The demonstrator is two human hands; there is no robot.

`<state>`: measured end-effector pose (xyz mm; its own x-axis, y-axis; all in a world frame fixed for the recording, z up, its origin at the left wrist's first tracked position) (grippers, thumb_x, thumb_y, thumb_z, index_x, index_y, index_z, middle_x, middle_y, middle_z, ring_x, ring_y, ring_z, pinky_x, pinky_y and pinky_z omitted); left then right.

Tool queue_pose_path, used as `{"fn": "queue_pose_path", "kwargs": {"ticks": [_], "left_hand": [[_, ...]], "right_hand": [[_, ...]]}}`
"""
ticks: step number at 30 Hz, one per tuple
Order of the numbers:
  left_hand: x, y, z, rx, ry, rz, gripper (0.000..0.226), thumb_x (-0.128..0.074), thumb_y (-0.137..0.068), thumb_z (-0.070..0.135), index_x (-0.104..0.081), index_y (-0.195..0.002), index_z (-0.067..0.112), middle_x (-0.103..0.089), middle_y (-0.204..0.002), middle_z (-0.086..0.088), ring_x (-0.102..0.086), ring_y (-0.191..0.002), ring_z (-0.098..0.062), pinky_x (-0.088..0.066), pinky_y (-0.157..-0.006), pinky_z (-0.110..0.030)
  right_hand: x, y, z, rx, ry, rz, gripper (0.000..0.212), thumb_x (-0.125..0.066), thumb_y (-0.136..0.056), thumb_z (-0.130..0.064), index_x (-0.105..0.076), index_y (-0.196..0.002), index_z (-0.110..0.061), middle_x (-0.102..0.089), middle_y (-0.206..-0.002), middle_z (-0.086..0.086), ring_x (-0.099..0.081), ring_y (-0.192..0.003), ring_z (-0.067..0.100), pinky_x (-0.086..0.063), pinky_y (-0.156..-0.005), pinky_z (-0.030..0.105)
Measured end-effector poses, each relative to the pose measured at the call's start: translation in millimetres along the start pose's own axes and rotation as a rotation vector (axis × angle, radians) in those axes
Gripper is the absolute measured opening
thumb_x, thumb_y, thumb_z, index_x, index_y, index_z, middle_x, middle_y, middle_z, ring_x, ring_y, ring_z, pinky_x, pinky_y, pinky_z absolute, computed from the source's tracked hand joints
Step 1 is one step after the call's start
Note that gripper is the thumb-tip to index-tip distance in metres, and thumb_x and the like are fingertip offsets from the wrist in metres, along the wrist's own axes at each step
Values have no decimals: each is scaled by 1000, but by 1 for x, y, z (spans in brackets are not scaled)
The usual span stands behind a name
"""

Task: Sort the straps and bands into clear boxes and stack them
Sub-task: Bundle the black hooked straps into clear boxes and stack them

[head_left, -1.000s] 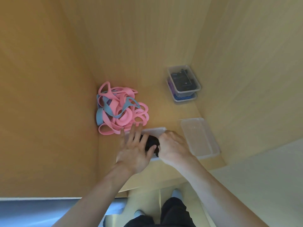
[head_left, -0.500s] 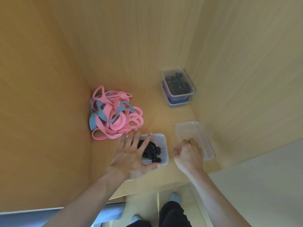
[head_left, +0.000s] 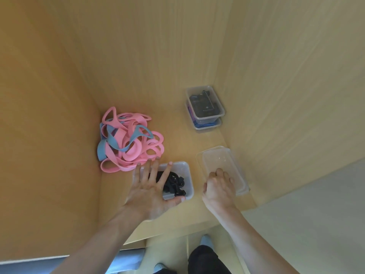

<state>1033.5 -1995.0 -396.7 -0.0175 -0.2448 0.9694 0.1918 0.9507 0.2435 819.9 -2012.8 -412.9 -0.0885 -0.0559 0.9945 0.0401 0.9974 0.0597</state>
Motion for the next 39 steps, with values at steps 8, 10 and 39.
{"fn": "queue_pose_path", "kwargs": {"ticks": [8, 10, 39], "left_hand": [[4, 1, 0, 18, 55, -27, 108, 3, -64, 100, 36, -147, 40, 26, -164, -6, 27, -150, -29, 16, -119, -56], [5, 1, -1, 24, 94, -21, 111, -3, -64, 101, 29, -151, 41, 20, -166, -5, 24, -151, -28, 16, -120, -55], [81, 60, -51, 38, 971, 607, 19, -69, -94, 14, -63, -78, 6, -61, -100, -5, -58, -99, -21, -45, -86, -32]], "right_hand": [[34, 0, 16, 11, 80, 43, 18, -59, -90, -25, -63, -104, -15, -57, -110, 3, -56, -104, 24, -39, -89, 35], [45, 2, 18, 28, 59, 68, 19, -58, -92, -26, -63, -108, -15, -55, -112, 3, -54, -106, 23, -38, -90, 34], [121, 26, -29, 450, -828, 397, 8, -67, -93, -10, -65, -97, -17, -61, -96, -9, -60, -89, 6, -48, -81, 21]]}}
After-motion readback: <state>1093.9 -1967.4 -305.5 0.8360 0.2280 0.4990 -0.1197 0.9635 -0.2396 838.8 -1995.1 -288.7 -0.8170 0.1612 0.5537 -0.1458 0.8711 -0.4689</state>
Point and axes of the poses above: each hand's wrist, its own y-axis away from the middle knuckle, its own x-axis out of the back of the hand, z = x × y, the point moved 3 cm from there along -y, towards the middle knuckle
